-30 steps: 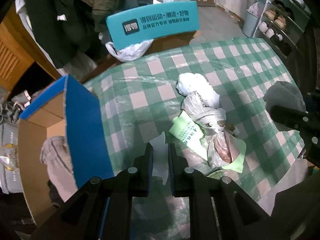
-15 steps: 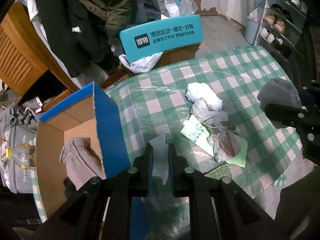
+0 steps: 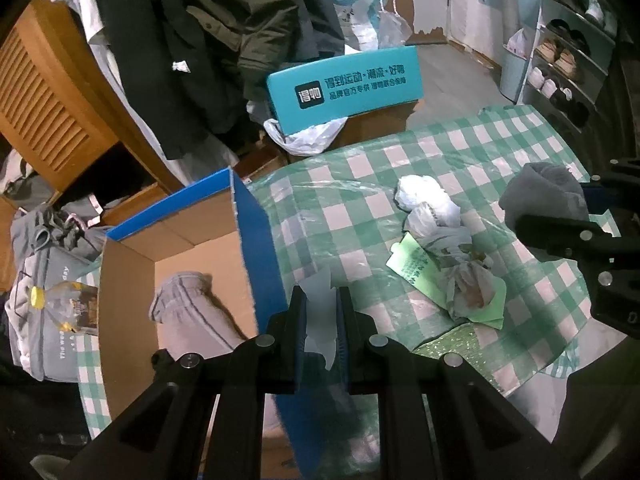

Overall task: Organize soft objects
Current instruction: 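Carry the grey balled sock and white item over the cardboard box with both grippers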

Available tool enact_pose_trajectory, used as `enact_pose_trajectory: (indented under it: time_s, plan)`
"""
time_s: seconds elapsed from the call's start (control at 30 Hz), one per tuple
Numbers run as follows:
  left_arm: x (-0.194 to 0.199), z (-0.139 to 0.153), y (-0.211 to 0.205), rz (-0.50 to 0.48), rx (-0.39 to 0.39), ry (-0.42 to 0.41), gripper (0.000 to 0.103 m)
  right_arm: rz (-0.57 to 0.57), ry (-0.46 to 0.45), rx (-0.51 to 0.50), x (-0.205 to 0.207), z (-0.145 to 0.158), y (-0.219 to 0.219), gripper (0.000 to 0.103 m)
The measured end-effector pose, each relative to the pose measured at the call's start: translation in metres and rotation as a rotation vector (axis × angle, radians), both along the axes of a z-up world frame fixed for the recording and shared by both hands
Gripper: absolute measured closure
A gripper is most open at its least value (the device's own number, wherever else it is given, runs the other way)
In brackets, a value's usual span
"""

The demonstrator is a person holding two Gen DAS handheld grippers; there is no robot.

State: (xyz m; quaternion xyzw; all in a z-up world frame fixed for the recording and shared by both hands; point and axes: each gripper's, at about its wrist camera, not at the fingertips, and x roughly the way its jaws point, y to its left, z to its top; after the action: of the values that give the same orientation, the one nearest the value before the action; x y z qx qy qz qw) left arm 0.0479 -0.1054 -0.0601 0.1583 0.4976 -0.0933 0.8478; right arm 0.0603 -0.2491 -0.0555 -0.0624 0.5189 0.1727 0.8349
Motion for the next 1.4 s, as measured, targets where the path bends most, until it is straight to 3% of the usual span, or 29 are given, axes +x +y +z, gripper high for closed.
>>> enact_pose_trajectory:
  time_s: [0.5, 1.4]
  plan:
    - [-0.007, 0.012, 0.039, 0.058, -0.004, -0.034, 0.089, 0.08, -0.024, 0.017, 0.001, 0.014, 0.045, 0.074]
    - [-0.017, 0.007, 0.129, 0.214, -0.005, -0.033, 0.089, 0.262, -0.019, 0.037, 0.002, 0.021, 0.152, 0.074]
